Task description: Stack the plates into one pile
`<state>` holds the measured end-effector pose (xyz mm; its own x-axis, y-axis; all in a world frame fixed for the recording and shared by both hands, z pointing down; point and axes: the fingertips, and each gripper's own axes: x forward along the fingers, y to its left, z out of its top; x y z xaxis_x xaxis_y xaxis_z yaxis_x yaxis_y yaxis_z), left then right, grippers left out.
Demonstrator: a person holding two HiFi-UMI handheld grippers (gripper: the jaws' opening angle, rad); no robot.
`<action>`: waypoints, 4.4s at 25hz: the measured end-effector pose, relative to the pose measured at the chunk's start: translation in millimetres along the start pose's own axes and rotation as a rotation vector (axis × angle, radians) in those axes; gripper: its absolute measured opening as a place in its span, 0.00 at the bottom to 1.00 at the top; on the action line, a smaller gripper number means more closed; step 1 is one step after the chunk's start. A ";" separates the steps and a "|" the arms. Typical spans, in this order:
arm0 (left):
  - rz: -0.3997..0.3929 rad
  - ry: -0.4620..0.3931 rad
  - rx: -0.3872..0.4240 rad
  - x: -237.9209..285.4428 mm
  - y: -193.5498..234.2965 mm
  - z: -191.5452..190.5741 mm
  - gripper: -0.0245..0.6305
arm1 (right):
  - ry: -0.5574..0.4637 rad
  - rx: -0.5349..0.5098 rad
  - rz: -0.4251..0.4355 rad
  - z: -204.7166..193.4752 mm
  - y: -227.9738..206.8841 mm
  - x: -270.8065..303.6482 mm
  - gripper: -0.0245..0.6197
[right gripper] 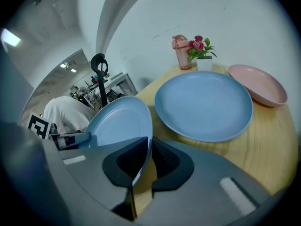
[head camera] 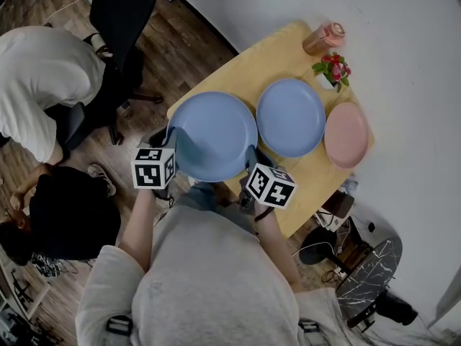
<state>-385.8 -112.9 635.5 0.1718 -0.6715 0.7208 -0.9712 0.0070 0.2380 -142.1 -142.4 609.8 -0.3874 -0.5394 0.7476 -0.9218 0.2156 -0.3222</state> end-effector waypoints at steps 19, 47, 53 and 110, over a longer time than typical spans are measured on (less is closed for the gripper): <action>-0.152 -0.209 0.094 -33.3 -70.4 85.4 0.19 | -0.259 -0.004 -0.059 73.7 -18.4 -85.0 0.08; -0.220 -0.198 0.141 17.8 -239.9 129.0 0.19 | -0.305 -0.072 -0.107 155.1 -167.9 -145.8 0.08; -0.180 -0.145 0.130 40.9 -243.8 117.8 0.19 | -0.236 -0.036 -0.079 148.4 -192.5 -116.2 0.08; -0.141 -0.275 0.208 66.6 -226.8 130.4 0.19 | -0.286 -0.151 -0.146 141.4 -183.6 -67.1 0.04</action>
<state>-175.5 -255.8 544.7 0.2829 -0.8293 0.4820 -0.9588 -0.2313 0.1647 54.9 -260.8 536.6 -0.2515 -0.7750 0.5797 -0.9671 0.2255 -0.1181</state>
